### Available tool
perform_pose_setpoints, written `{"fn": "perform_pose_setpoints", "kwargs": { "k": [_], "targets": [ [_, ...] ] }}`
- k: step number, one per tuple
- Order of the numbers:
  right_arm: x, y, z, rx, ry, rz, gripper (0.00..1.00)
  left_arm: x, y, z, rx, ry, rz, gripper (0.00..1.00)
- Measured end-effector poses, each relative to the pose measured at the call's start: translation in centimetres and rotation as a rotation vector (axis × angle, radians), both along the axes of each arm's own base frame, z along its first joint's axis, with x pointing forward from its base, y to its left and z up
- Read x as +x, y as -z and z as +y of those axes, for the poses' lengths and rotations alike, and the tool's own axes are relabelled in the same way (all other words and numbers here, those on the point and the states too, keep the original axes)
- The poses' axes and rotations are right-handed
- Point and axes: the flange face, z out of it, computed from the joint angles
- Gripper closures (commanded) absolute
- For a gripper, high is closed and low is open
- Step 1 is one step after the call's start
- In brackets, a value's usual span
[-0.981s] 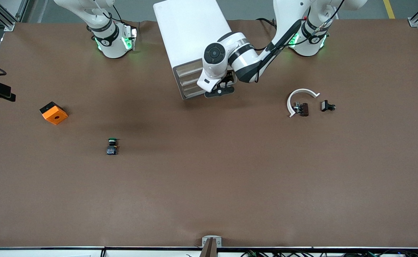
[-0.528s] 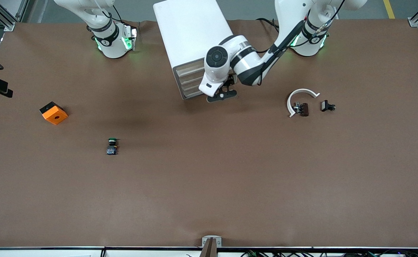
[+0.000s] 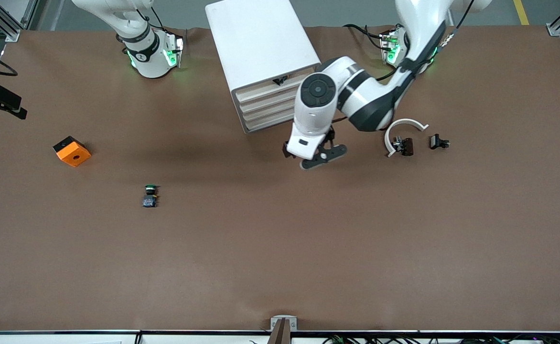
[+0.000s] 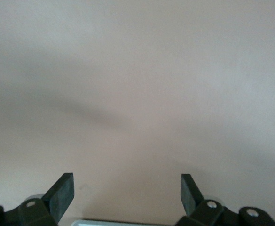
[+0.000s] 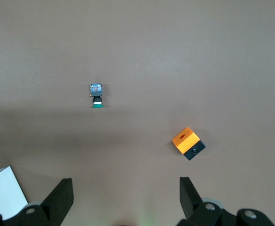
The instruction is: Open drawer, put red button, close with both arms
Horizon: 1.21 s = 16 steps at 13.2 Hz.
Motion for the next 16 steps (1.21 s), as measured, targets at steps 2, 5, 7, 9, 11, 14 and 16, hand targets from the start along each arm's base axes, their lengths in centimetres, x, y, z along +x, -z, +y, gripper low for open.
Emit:
{"fn": "perform_pose_setpoints", "kwargs": {
  "k": [2,5,7,9,11,14,16],
  "targets": [
    [-1.0,0.2,0.0,0.011,0.002,-0.017,0.00,3.0,-3.6,3.6,0.052,-0.026,-0.097,0.00],
    [-1.9,0.1,0.0,0.017,0.003,-0.024,0.00,5.9,-7.8,9.0,0.086,-0.096,-0.195,0.00],
    [-1.9,0.0,0.0,0.018,0.004,-0.027,0.00,7.3,-10.7,13.0,0.095,-0.160,-0.225,0.00],
    [-1.9,0.0,-0.1,0.018,0.006,-0.027,0.00,8.0,-14.3,16.6,0.128,-0.164,-0.223,0.00],
    [-2.0,0.0,-0.2,0.020,0.011,-0.027,0.00,8.1,-17.9,19.0,0.166,-0.108,-0.193,0.00],
    [-2.1,0.1,-0.2,0.023,0.010,-0.018,0.00,8.6,-20.2,23.2,0.200,-0.024,-0.144,0.00],
    [-2.2,0.2,-0.2,0.024,0.010,-0.009,0.00,8.5,-22.1,26.5,0.214,0.017,-0.137,0.00]
  ]
}}
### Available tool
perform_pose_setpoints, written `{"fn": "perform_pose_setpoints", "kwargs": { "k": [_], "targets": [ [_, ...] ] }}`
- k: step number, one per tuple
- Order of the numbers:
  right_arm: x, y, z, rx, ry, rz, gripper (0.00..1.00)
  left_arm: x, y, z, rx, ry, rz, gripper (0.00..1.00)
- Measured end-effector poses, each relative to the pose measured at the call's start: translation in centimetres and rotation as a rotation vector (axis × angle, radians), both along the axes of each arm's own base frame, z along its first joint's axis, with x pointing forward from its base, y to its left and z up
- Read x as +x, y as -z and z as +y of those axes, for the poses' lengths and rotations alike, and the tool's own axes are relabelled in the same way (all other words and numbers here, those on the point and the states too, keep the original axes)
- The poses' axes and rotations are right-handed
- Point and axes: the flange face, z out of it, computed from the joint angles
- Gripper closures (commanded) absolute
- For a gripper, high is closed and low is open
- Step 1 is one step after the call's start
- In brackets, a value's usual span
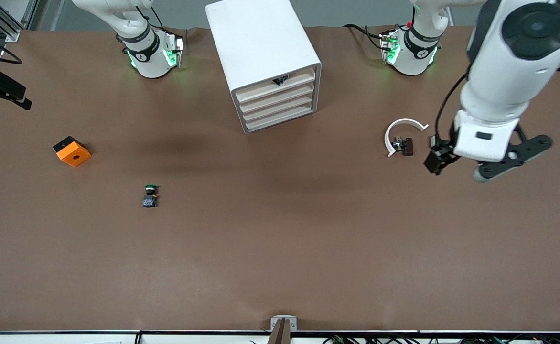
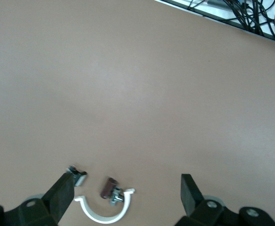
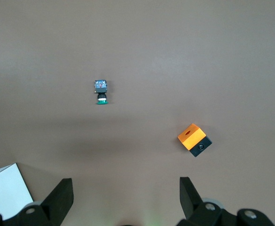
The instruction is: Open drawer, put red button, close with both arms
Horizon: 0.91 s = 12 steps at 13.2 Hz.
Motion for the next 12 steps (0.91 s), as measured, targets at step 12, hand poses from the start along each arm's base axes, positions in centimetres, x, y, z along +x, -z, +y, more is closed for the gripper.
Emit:
{"fn": "perform_pose_setpoints", "kwargs": {
  "k": [12],
  "targets": [
    [-0.5,-0.6,0.1,0.002,-0.011,0.007,0.00,-1.6,-2.7,16.1,-0.161,0.173,0.165,0.00]
  ]
}}
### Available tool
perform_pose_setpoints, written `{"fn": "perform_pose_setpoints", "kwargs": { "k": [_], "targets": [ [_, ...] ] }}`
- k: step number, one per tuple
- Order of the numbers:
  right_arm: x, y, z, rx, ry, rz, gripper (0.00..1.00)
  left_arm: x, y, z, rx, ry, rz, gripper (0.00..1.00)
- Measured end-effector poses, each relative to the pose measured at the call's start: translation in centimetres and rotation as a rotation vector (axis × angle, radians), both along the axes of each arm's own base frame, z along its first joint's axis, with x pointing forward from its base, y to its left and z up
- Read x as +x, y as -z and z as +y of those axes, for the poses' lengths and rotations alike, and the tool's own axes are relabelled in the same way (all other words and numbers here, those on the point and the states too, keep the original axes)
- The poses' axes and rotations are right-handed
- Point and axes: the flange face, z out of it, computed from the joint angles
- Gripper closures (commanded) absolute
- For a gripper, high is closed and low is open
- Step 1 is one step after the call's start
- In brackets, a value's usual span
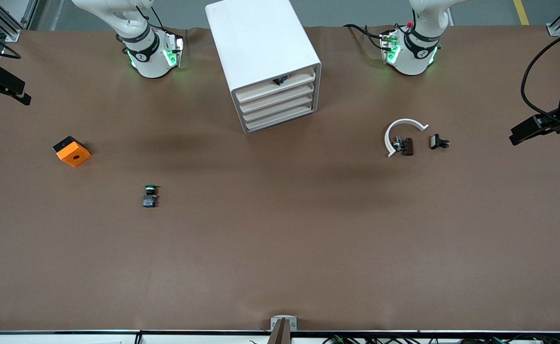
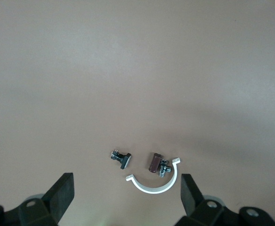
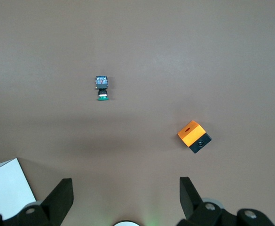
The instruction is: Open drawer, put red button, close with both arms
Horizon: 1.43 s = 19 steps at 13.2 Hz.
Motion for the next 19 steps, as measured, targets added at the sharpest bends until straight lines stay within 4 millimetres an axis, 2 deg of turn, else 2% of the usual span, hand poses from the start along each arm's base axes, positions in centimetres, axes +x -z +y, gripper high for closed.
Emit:
{"fn": "perform_pose_setpoints", "kwargs": {
  "k": [2,3,6,9,12,15,19],
  "targets": [
    [0.0,0.0,0.0,0.000,-0.001,0.001,0.00,-0.5,1.1,0.7,-0.043,0.030,0.007,0.00],
    [0.0,0.0,0.1,0.000,-0.001,0.002,0.00,-1.2,1.7,0.3,-0.050,0.041,0.000,0.00],
    [-0.1,0.1,0.1,0.001,-0.002,0.009,0.00,-3.6,3.0,-2.9,-0.044,0.097,0.009,0.00],
    [-0.1,0.1,0.1,0.001,-0.002,0.010,0.00,-5.5,2.8,-5.6,-0.038,0.148,0.007,0.00],
    [-0.1,0.1,0.1,0.001,-0.002,0.010,0.00,-6.3,1.9,-5.5,-0.039,0.205,-0.007,0.00],
    [-0.1,0.1,0.1,0.001,-0.001,0.009,0.00,-6.2,1.8,-5.3,-0.040,0.226,-0.015,0.00],
    [0.0,-0.2,0.1,-0.001,-0.001,-0.008,0.00,-6.1,0.3,-5.1,-0.040,0.222,-0.049,0.00]
  ]
}}
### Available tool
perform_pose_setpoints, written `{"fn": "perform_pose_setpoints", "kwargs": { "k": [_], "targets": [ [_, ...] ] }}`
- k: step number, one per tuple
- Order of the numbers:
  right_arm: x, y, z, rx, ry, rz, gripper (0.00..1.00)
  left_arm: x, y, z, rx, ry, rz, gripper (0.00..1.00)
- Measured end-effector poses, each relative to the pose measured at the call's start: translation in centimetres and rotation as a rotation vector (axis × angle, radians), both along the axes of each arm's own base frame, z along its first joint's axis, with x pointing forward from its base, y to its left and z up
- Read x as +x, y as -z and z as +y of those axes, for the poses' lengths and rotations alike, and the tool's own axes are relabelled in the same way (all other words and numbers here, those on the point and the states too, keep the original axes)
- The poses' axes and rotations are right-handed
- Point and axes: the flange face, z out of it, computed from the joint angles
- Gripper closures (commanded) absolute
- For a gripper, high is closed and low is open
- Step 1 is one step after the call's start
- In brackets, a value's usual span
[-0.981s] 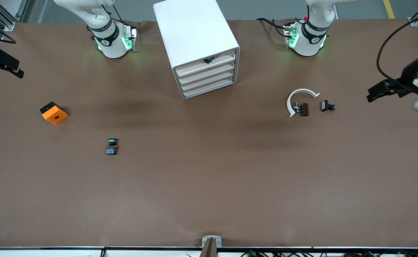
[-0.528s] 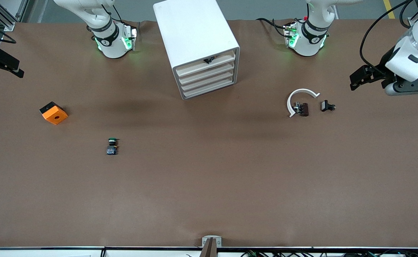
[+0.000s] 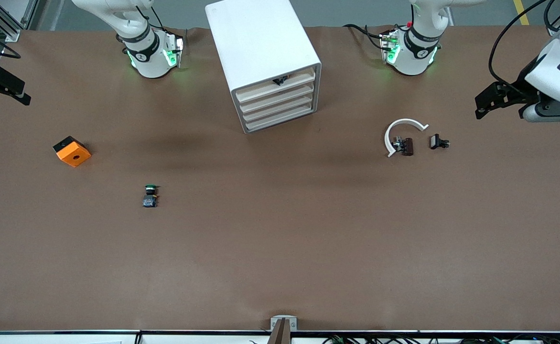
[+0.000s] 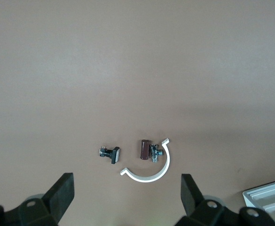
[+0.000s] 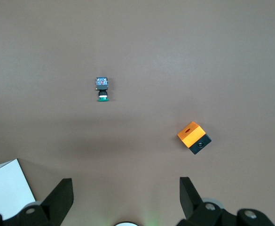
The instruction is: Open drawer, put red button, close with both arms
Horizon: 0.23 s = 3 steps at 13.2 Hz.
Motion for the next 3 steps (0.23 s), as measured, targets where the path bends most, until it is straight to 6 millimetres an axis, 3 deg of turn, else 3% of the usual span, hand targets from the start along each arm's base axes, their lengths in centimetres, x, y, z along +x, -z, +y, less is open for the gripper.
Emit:
{"fn": "perform_pose_setpoints", "kwargs": {
  "k": [3],
  "targets": [
    [0.06,-0.09,-0.01,-0.001,0.000,-0.007,0.00,0.14,-1.42,0.53,-0.004,-0.010,-0.030,0.00]
  ]
}}
